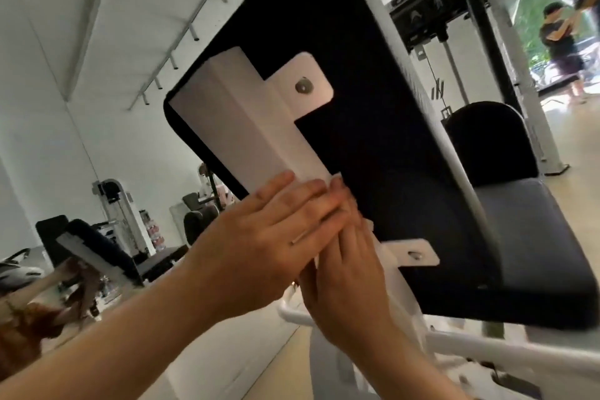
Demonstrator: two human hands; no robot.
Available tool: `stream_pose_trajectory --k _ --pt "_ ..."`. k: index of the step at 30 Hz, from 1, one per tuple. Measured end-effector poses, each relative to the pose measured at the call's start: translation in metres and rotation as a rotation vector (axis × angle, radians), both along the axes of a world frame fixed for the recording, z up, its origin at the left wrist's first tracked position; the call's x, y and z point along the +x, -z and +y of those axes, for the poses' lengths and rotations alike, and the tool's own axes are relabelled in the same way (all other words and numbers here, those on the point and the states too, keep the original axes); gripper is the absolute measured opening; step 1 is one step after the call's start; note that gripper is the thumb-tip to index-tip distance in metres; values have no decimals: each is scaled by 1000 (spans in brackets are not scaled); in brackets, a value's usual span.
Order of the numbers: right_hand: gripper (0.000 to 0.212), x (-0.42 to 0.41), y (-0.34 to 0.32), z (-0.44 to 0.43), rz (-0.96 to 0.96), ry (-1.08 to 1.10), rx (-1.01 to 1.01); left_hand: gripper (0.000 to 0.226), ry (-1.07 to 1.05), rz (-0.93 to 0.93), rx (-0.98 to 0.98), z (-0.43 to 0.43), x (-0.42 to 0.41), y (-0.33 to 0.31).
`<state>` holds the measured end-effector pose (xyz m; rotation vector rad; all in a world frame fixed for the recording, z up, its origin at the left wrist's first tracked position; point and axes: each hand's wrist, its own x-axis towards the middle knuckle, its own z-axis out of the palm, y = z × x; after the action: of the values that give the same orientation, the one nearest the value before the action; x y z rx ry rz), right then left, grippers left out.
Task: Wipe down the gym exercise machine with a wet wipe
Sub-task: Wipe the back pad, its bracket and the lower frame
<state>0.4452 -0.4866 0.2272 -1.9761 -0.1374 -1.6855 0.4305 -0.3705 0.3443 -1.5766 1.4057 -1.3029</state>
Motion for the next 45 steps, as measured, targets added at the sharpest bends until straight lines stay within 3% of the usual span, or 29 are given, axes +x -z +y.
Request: stream_pose_trajectory --k 3,7,10,13,16,19,24,27,31,34,37,41,44,45 --pt "85 9 56 -13 69 -8 112 46 -74 45 61 -20 11 42" --pt "96 10 121 -25 264 -3 235 49 -130 85 -2 -40 10 72" --pt "95 4 147 -28 382 -21 302 37 -68 232 10 -41 6 105" --pt "85 -2 147 -26 424 -20 297 43 -95 477 -39 -39 0 147" --pt "89 -9 151 -35 464 72 141 44 -169 691 -211 -37 -3 176" --pt "96 -27 151 -63 613 183 -150 50 -217 759 -331 -42 -3 191" --pt "71 -65 140 -99 886 369 -785 35 -139 851 -423 -65 -7 202" --pt "72 -84 143 -131 959 504 -880 35 -108 926 -473 -81 -7 217" --pt "70 -104 136 -167 941 523 -713 39 -80 999 -521 -100 -7 234" --pt "69 -86 131 -133 963 438 -709 46 -44 1081 -642 -107 -7 234" --pt "55 -59 119 -98 997 370 -686 46 -21 1116 -716 -109 -6 230" --pt "39 -75 124 -137 898 397 -777 43 33 1215 -660 -130 -11 233" --pt "19 -112 139 -190 720 430 -833 46 141 1222 -547 -169 -33 238" --pt "22 -126 144 -207 662 445 -841 46 171 1249 -517 -183 -41 240"
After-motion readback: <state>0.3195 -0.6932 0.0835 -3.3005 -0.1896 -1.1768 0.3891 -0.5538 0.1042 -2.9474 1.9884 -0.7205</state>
